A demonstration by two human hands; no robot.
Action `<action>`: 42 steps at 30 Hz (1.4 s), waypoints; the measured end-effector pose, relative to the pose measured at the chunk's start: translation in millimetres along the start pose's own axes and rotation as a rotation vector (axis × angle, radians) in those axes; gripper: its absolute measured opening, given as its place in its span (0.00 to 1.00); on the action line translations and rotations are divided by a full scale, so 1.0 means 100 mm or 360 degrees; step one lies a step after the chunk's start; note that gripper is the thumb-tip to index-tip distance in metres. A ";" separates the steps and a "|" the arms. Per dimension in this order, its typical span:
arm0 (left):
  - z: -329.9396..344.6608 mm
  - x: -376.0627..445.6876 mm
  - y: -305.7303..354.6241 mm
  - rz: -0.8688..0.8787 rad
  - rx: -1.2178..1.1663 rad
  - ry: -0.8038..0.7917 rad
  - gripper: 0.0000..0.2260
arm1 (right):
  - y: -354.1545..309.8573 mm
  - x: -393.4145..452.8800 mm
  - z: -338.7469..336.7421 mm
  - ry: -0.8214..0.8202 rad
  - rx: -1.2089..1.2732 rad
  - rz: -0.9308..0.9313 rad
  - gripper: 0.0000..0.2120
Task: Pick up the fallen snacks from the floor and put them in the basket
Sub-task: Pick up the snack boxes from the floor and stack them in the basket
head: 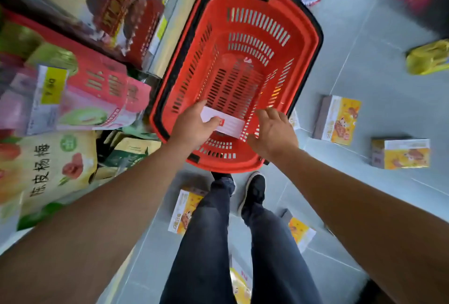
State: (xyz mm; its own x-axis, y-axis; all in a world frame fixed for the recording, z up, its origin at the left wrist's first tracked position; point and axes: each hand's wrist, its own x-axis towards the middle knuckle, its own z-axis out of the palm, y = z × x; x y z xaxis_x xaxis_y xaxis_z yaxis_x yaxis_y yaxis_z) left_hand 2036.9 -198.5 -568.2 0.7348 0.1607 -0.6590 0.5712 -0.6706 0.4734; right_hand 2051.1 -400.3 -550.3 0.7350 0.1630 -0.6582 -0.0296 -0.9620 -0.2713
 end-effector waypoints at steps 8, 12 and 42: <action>0.01 -1.31 0.36 0.0303 0.0221 0.0240 0.29 | 0.23 -1.03 -0.47 0.0276 -0.0180 -0.0218 0.27; 0.02 -1.99 0.41 0.0323 0.0131 0.0446 0.29 | 0.32 -1.49 -0.48 0.0281 -0.0367 -0.0436 0.27; 1.08 -3.76 -3.01 -0.0536 -0.0358 0.0317 0.30 | -1.01 -2.55 2.58 -0.0278 -0.0783 -0.0809 0.31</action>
State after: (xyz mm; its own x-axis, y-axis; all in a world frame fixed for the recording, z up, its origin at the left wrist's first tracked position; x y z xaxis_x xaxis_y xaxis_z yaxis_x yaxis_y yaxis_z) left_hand 1549.6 -135.4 -525.8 0.5377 0.4941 -0.6832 0.8398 -0.3861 0.3817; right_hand 1692.0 -288.2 -535.9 0.4570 0.6090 -0.6483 0.6250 -0.7385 -0.2531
